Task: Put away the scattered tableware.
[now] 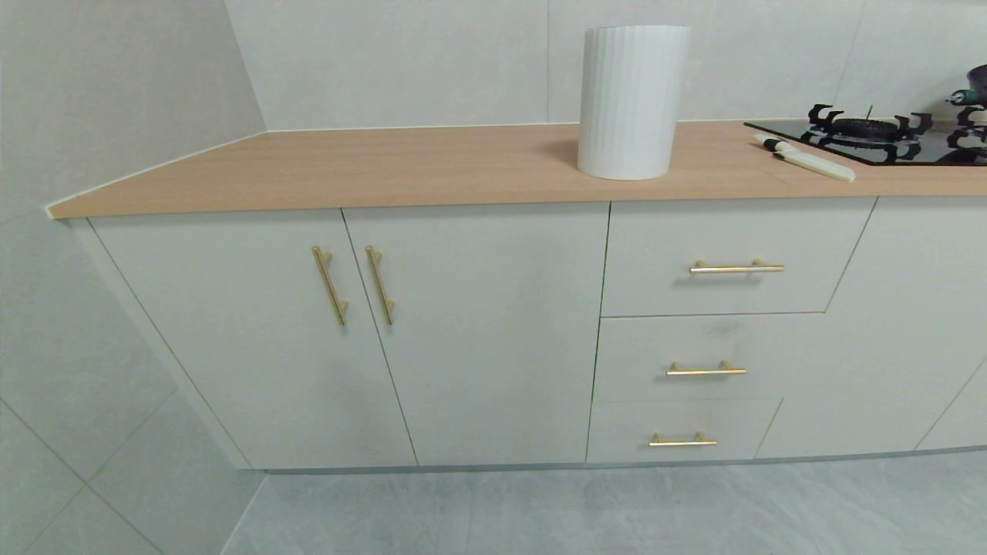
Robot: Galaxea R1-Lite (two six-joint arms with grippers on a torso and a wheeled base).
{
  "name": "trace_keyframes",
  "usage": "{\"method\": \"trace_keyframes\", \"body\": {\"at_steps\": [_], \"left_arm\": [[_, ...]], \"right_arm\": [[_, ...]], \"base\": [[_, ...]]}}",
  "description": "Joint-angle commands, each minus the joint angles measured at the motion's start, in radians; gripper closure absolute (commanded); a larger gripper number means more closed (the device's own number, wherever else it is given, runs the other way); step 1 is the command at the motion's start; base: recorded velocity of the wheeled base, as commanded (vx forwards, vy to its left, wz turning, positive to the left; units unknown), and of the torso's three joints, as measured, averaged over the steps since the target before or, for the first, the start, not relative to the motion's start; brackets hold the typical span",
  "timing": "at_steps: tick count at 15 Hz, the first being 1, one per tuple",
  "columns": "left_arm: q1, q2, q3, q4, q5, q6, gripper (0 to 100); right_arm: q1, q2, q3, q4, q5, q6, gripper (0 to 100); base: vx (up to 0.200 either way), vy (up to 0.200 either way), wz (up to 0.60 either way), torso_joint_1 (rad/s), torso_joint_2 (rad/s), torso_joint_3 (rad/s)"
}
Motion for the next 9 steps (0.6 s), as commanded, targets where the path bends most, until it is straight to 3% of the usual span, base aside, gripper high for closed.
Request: {"method": "trace_keyframes", "body": {"at_steps": [1,7,9], "left_arm": [[0.0,0.001,0.0,-0.001,0.001,-0.007,0],[0.0,0.001,0.0,-0.001,0.001,-0.004,0],[0.0,0.001,0.0,-0.001,-0.001,-0.004,0]], "right_arm": [[0.0,0.003,0.001,0.004,0.004,-0.004,0],[0.0,0.003,0.001,0.002,0.001,0.001,0],[0.0,0.003,0.001,0.002,0.001,0.001,0]], "base": [[0.0,0.0,0.0,0.0,0.0,0.0],[0.0,0.0,0.0,0.0,0.0,0.0],[0.2,0.0,0.0,0.002,0.0,0.002]]}}
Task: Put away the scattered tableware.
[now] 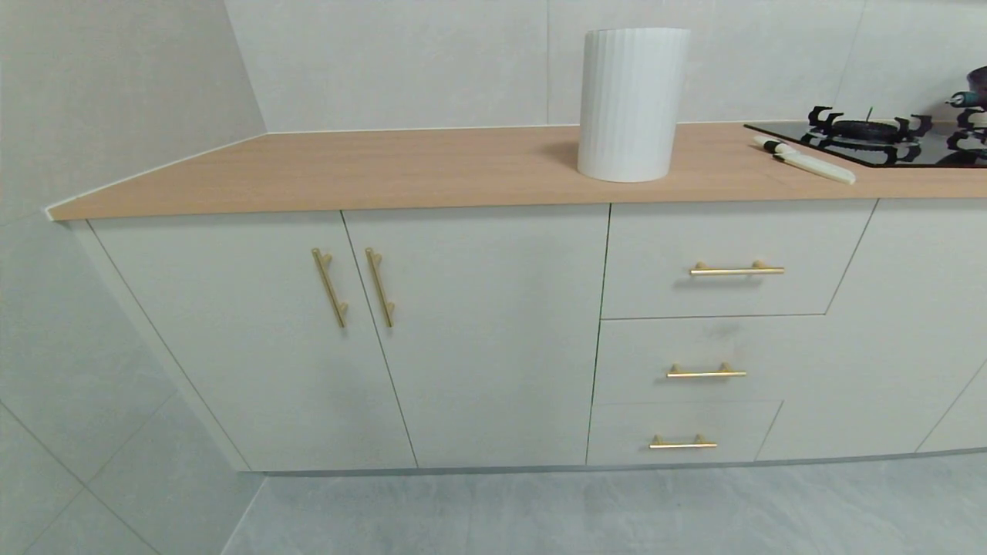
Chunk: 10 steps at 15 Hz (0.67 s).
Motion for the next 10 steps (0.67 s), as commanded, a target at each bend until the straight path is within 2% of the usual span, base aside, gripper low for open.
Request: {"method": "trace_keyframes", "body": {"at_steps": [1,10], "left_arm": [[0.0,0.001,0.0,0.0,0.0,0.0,0],[0.0,0.001,0.0,0.0,0.0,0.0,0]], "right_arm": [[0.0,0.003,0.0,0.002,0.0,-0.001,0],[0.0,0.003,0.0,0.002,0.0,-0.001,0]], "base": [[0.2,0.0,0.0,0.007,0.0,0.002],[0.2,0.0,0.0,0.005,0.0,0.002]]}}
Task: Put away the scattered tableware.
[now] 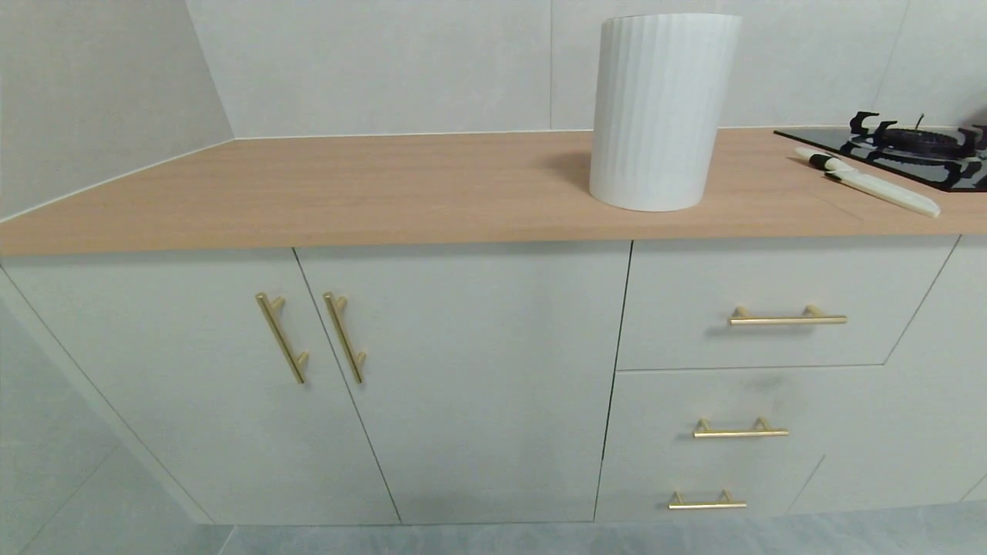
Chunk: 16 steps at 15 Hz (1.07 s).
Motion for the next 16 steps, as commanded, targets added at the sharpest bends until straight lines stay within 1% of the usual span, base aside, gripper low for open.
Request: {"method": "trace_keyframes", "body": {"at_steps": [1,6,13,16], "left_arm": [[0.001,0.001,0.0,-0.001,0.001,0.0,0],[0.001,0.001,0.0,-0.001,0.002,-0.002,0],[0.001,0.001,0.0,-0.001,0.002,-0.002,0],[0.001,0.001,0.0,-0.001,0.001,-0.002,0]], "right_arm": [[0.0,0.003,0.0,0.0,0.0,0.0,0],[0.0,0.003,0.0,0.0,0.0,0.0,0],[0.0,0.003,0.0,0.0,0.0,0.0,0],[0.0,0.003,0.0,0.0,0.0,0.0,0]], "base": [[0.2,0.0,0.0,0.002,0.0,0.002],[0.2,0.0,0.0,-0.001,0.0,0.0],[0.0,0.0,0.0,0.0,0.0,0.0],[0.0,-0.2,0.0,0.002,0.0,-0.001]]}}
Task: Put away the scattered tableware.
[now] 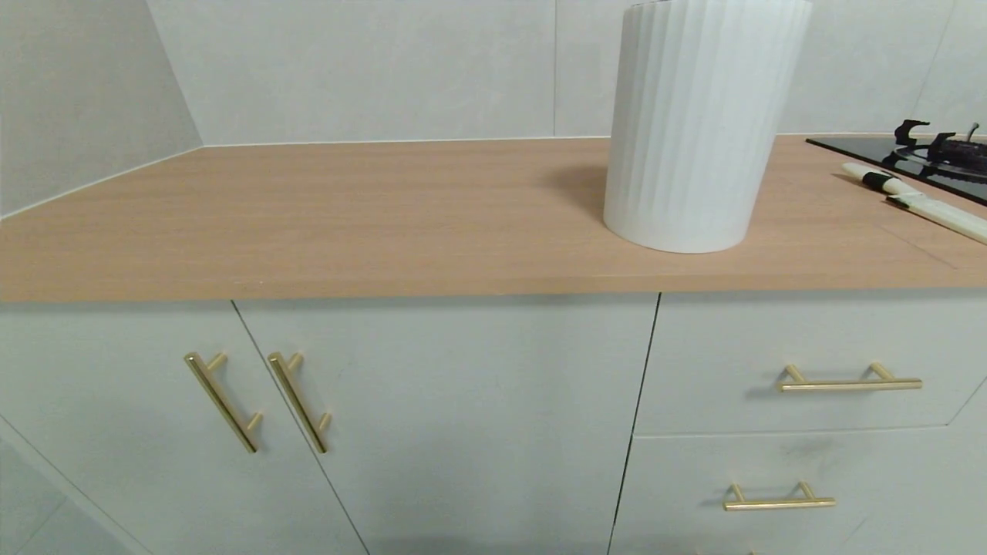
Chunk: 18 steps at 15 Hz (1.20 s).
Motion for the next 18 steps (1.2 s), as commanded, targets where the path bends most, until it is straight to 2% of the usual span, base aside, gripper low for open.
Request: {"method": "trace_keyframes", "body": {"at_steps": [1,11,18], "left_arm": [[0.001,0.001,0.0,-0.001,0.001,-0.001,0],[0.001,0.001,0.0,-0.001,0.001,-0.001,0],[0.001,0.001,0.0,-0.001,0.001,-0.001,0]], "right_arm": [[0.0,0.002,0.0,0.0,0.0,-0.001,0],[0.0,0.002,0.0,0.0,0.0,-0.002,0],[0.0,0.002,0.0,0.0,0.002,-0.004,0]], "base": [[0.0,-0.2,0.0,0.007,0.0,-0.002],[0.0,-0.2,0.0,0.005,0.0,0.004],[0.0,0.0,0.0,0.0,0.0,0.0]]}}
